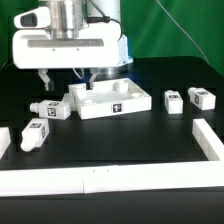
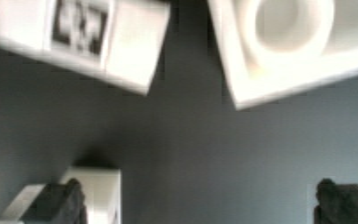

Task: Assemble one leg

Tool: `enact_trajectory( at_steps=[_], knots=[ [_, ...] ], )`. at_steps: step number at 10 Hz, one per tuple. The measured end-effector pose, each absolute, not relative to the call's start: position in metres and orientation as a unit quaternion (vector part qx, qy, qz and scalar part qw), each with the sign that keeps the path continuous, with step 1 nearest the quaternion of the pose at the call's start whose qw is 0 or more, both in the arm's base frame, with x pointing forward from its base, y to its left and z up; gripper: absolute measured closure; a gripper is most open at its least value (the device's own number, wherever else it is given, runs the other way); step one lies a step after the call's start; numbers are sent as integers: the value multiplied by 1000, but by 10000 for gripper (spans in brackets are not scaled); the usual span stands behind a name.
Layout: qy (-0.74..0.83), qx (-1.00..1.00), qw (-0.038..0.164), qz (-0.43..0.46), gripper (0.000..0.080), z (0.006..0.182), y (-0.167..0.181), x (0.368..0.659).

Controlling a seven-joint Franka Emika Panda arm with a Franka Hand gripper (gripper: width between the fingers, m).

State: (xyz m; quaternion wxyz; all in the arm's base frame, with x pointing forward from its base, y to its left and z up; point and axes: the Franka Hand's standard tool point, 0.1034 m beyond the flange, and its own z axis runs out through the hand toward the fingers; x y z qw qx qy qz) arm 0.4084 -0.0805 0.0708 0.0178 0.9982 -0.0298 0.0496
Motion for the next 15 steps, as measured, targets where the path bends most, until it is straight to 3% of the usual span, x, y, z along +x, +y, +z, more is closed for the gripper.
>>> enact_trajectory(
  at_steps=[5, 8, 10, 13, 15],
  knots=[
    [-25, 998, 18, 54, 151, 72, -77, 407],
    [-36, 999, 0, 23, 151, 74, -66, 385],
    [-34, 999, 12, 34, 151, 65, -69, 373],
    [-30, 999, 16, 32, 151, 61, -73, 378],
    [-33, 999, 21, 12, 151, 46, -89, 366]
  ],
)
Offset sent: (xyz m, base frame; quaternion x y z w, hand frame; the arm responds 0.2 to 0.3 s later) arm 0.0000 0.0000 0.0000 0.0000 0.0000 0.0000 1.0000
